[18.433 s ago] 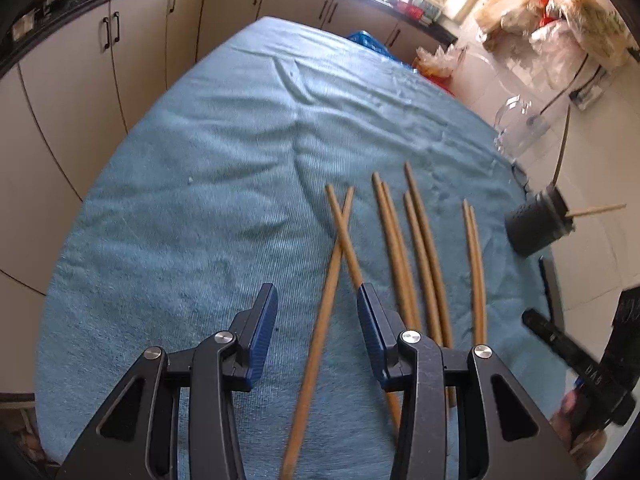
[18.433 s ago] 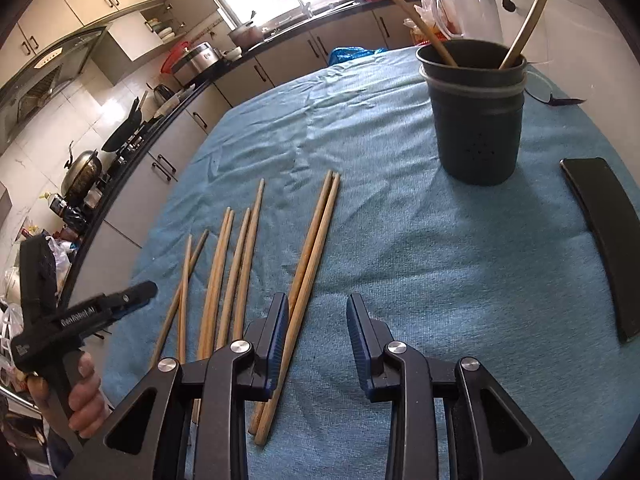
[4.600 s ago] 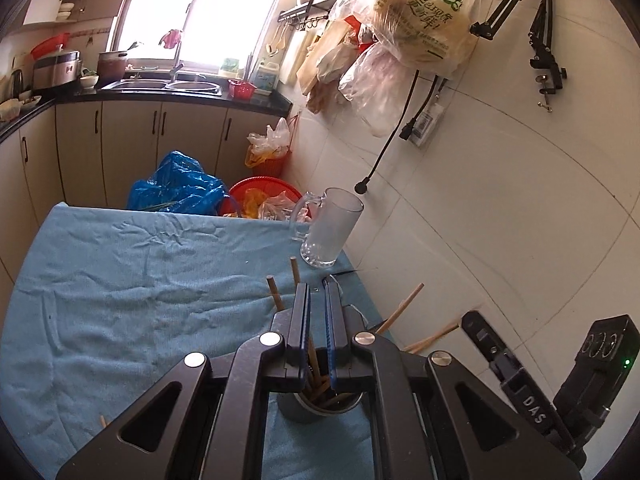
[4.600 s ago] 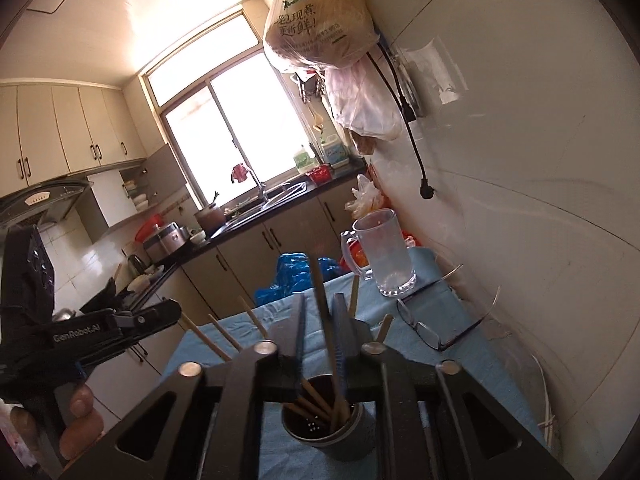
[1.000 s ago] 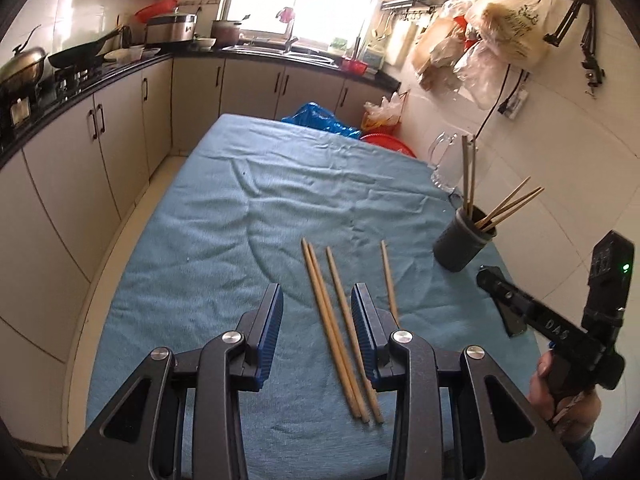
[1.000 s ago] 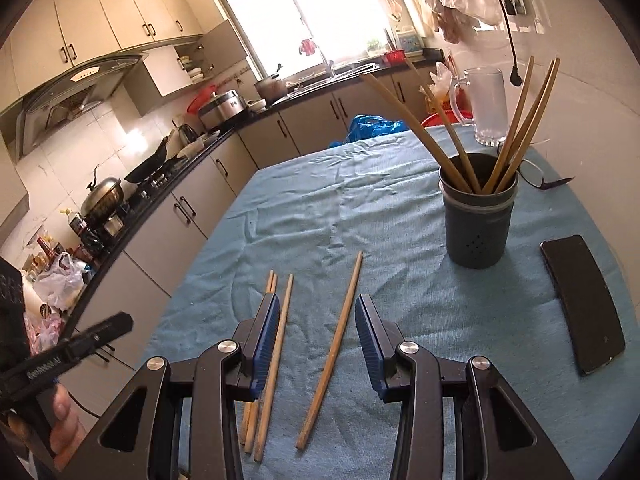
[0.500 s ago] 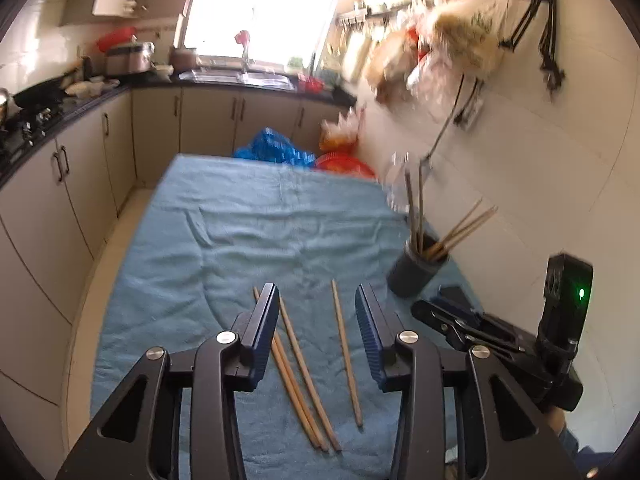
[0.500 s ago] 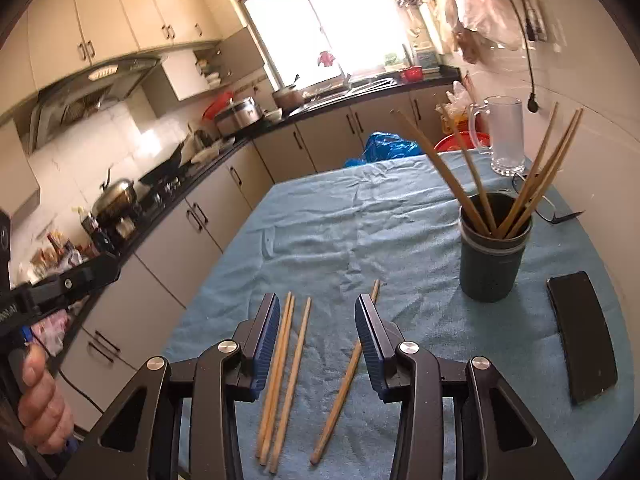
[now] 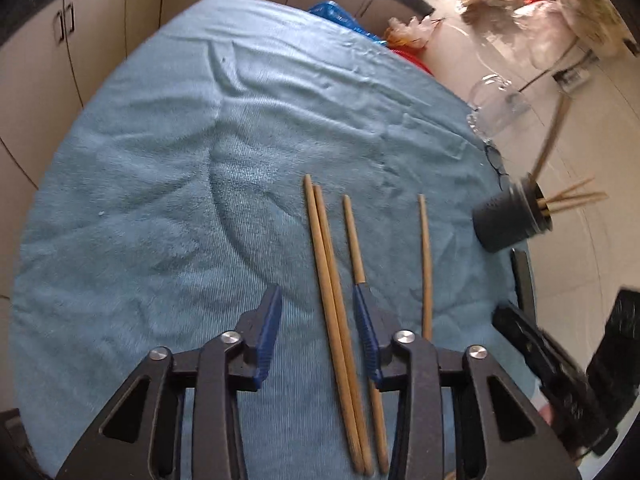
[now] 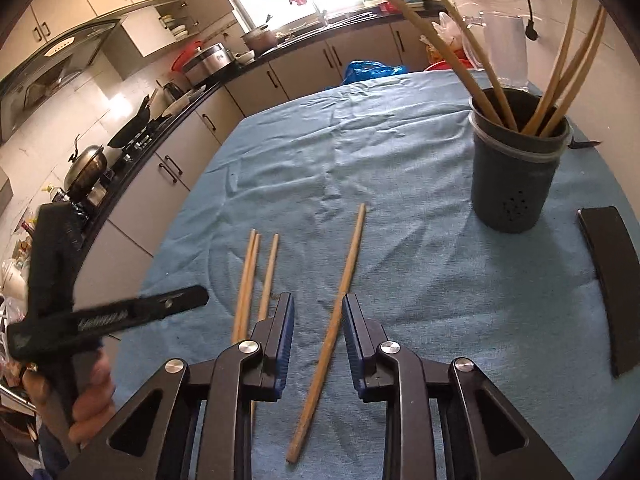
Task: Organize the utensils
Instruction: 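Close the left tool on a wooden chopstick while the right tool grasps another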
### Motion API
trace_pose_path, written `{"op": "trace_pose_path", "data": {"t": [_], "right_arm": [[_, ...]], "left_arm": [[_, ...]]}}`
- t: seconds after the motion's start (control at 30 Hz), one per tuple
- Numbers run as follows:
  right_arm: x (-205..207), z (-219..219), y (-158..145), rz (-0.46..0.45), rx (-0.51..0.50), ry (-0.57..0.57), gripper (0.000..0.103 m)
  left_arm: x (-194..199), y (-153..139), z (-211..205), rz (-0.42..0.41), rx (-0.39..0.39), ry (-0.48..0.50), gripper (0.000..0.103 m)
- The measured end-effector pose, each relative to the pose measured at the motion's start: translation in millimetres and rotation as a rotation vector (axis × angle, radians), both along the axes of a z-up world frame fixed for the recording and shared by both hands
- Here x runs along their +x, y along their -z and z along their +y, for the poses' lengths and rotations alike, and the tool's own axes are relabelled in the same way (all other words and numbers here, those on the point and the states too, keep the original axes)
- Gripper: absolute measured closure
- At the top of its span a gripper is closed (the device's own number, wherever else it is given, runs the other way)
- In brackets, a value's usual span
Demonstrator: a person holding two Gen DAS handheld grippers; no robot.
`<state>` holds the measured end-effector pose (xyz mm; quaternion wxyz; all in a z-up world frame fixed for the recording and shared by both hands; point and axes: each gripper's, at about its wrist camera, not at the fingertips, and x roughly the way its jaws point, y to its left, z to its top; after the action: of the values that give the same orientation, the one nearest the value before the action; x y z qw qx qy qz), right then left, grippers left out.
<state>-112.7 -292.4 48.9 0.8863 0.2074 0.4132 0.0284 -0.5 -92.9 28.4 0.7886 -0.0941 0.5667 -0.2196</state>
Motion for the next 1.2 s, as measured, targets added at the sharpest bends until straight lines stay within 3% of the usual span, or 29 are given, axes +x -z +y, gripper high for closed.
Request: {"op": "trace_pose_path", "data": {"t": [0.23,0.37,0.63,0.87,1.2], "right_arm": [[-1.9,-11.7,5.5,0.016,0.008,0.028,0.076],[-2.2,-16.7,7.8,0.020,0.015,0.040,0.076],[-3.5,-17.8,9.2,0.026,0.020,0.042,0.076],[11.7,-19.5,12.6,0.049,0.011,0.044,0.076],[78.1,-10.8,33.5,0.163,-0.017,0.034,0.076]], "left_arm": [[21.8,16.2,-15.1,0.027,0.055,0.009,0.080],[24.2,20.2,-27.2,0.007,0.129,0.020,0.086],[17.4,18.3,-25.6,-0.019,0.211,0.001,0.086],[1.8,17.2,-2.4,-0.007,0.191,-0.025,0.087],[1.0,17.9,1.7,-0.021,0.150,-0.022,0.087]]}}
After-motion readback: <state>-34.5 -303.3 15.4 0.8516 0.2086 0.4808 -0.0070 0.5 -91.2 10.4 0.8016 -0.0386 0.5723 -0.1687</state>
